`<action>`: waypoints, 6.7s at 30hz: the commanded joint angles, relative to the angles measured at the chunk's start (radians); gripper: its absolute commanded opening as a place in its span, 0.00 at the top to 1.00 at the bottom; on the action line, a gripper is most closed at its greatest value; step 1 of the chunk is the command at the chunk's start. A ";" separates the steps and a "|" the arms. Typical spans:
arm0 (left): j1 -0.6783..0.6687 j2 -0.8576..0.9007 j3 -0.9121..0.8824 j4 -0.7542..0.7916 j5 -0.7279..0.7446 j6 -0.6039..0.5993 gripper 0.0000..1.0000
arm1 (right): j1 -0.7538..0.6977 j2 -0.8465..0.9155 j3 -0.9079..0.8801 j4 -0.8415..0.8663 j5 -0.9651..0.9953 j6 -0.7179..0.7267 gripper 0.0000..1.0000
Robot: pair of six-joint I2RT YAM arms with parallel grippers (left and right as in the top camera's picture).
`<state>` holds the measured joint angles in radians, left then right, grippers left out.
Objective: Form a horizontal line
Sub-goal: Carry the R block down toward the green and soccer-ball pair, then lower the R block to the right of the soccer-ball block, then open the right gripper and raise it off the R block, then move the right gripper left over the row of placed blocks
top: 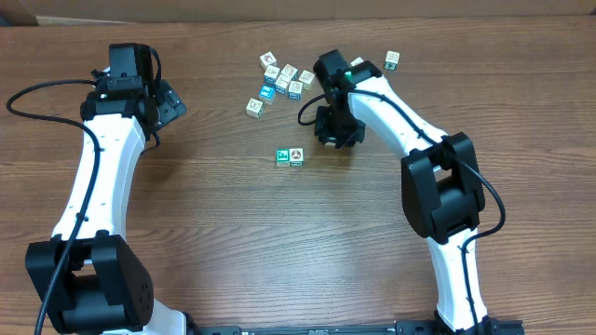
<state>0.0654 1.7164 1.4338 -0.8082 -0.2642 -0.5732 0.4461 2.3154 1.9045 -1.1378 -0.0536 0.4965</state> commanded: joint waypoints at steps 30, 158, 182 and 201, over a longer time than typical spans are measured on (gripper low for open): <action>-0.008 -0.003 0.006 0.000 0.003 0.001 0.00 | 0.069 0.002 0.019 0.068 0.064 -0.009 0.50; -0.008 -0.003 0.006 0.000 0.003 0.001 0.00 | -0.025 0.002 0.019 -0.007 0.017 -0.173 0.96; -0.008 -0.003 0.006 0.001 0.003 0.001 0.00 | -0.024 0.002 0.019 -0.035 -0.106 -0.210 0.96; -0.008 -0.003 0.006 0.000 0.003 0.001 0.00 | 0.011 0.002 0.019 -0.039 -0.098 -0.158 0.96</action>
<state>0.0654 1.7164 1.4338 -0.8082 -0.2642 -0.5728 0.4583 2.3154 1.9057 -1.1778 -0.1532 0.2989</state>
